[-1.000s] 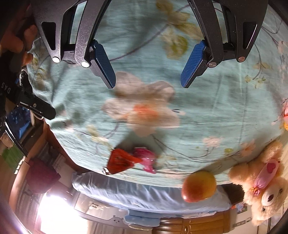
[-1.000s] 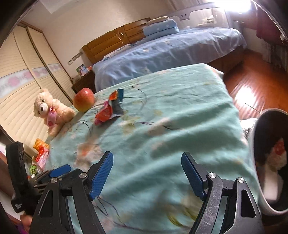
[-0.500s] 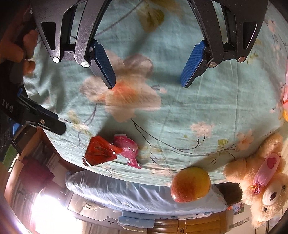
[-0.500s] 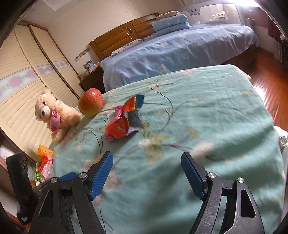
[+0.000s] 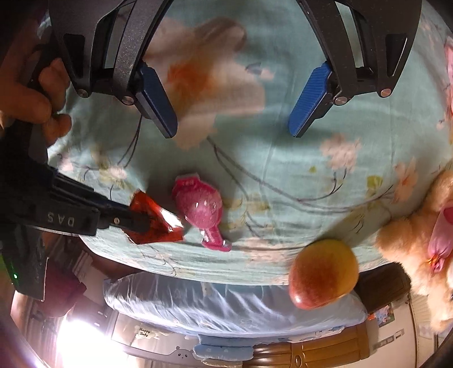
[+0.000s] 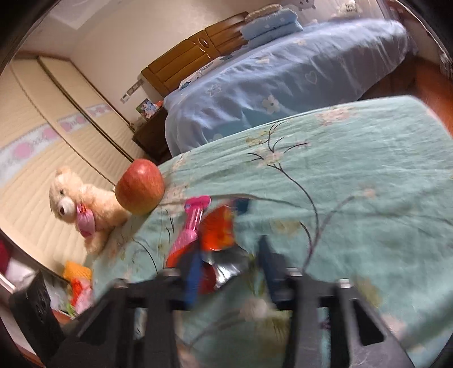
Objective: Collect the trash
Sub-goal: 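Grasp the pink brush with the left tool while the right tool grasps the red wrapper, then carry the pink brush and red wrapper over the trash bin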
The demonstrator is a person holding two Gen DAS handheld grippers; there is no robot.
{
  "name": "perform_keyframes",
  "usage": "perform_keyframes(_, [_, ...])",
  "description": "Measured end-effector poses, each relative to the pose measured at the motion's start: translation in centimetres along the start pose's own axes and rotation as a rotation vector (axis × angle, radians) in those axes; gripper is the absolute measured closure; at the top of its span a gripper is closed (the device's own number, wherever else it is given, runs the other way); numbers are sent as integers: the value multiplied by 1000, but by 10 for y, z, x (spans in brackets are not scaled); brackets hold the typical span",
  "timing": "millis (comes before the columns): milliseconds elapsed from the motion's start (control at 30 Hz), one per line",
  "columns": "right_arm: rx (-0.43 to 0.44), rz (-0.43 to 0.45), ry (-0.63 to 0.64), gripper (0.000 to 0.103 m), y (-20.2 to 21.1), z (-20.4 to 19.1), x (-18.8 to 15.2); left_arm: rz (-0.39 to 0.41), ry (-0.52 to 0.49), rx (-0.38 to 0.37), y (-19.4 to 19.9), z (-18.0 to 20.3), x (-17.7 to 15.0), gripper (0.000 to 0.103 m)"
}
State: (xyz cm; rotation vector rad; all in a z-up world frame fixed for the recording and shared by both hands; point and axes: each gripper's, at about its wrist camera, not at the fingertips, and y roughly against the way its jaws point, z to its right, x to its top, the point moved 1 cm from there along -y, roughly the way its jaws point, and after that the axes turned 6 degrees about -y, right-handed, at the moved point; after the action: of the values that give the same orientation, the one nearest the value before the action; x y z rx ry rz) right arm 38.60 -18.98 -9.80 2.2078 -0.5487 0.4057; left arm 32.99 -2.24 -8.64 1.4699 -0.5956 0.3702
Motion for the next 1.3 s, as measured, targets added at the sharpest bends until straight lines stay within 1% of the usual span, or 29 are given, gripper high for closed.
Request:
perform_keyframes(167, [25,25,-29,97,16,12,-2,16,2,4,-14,7,19,20])
perform_keyframes(300, [1,55,-34,97,40,24,-4,19,-1,-1,-27,13,36,20])
perform_keyframes(333, [-5,59,-35,97,44,27,-5,22,-1,-4,-30,15,40,22])
perform_keyframes(367, [-11,63,-36,97,49,30,-7,24,-2,-2,-31,16,42,29])
perform_keyframes(400, [-16,68,-39,97,54,33,-10,26,-7,5,-33,18,45,33])
perform_keyframes(467, [-21,74,-47,98,61,38,-13,37,-16,9,-34,20,48,58])
perform_keyframes(633, [-27,85,-60,98,78,46,-25,58,-12,-10,-24,21,42,58])
perform_keyframes(767, [-31,92,-50,99,89,44,-34,67,-16,-28,-6,28,24,59])
perform_keyframes(933, [-47,115,-26,99,106,41,-49,79,-7,-73,19,40,-3,59])
perform_keyframes(1100, [-87,142,23,99,123,31,-66,87,-24,-108,41,60,-26,59])
perform_keyframes(1300, [-130,175,59,99,145,27,-90,104,-40,-143,61,76,-45,58])
